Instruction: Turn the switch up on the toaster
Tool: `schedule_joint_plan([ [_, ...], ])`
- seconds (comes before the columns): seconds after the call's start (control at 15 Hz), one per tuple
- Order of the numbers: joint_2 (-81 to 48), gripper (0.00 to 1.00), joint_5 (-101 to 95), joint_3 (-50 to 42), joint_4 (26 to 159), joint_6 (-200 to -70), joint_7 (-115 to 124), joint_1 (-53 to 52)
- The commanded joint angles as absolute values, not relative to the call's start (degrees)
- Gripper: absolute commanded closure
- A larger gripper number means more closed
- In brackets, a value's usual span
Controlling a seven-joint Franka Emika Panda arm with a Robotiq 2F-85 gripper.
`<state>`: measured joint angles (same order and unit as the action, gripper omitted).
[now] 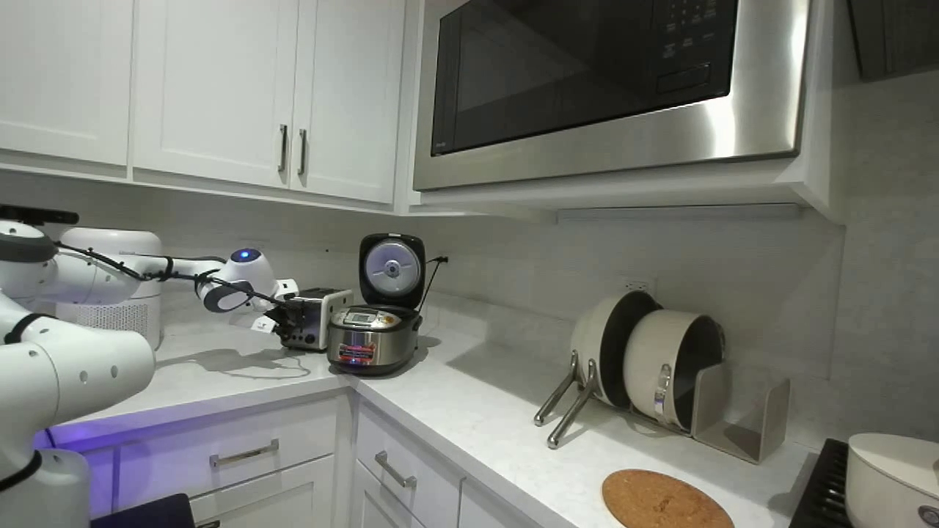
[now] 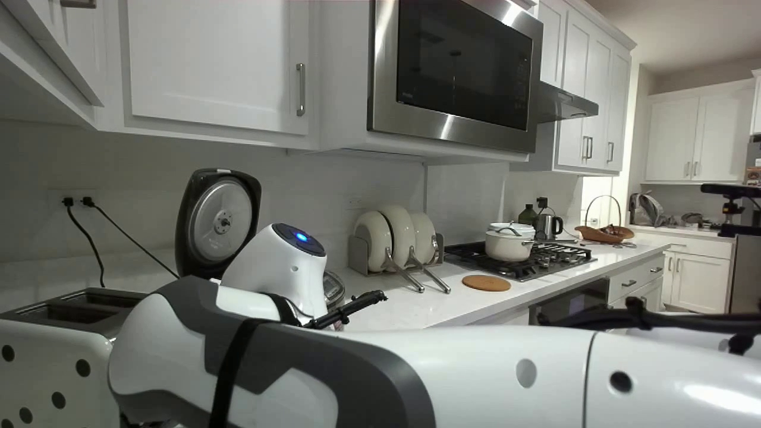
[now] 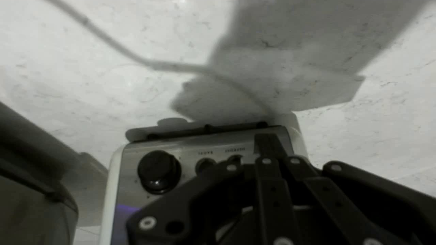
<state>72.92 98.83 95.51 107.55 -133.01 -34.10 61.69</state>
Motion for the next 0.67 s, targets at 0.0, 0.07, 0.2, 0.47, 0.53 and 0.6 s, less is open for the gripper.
schedule_joint_plan([
  [0.0,72.1,1.0,91.97,93.38,108.42,-129.92,-29.0,61.93],
  [0.07,71.76,1.0,89.35,92.94,108.75,-129.17,-27.2,61.91],
  [0.2,70.53,1.0,82.35,91.33,109.42,-125.72,-22.46,61.82],
  [0.47,66.76,1.0,68.7,87.98,109.31,-115.72,-14.04,61.8],
  [0.53,65.42,1.0,65.83,87.19,109.06,-113.14,-12.53,61.73],
  [0.6,64.14,1.0,63.52,86.61,108.88,-111.22,-11.23,61.59],
])
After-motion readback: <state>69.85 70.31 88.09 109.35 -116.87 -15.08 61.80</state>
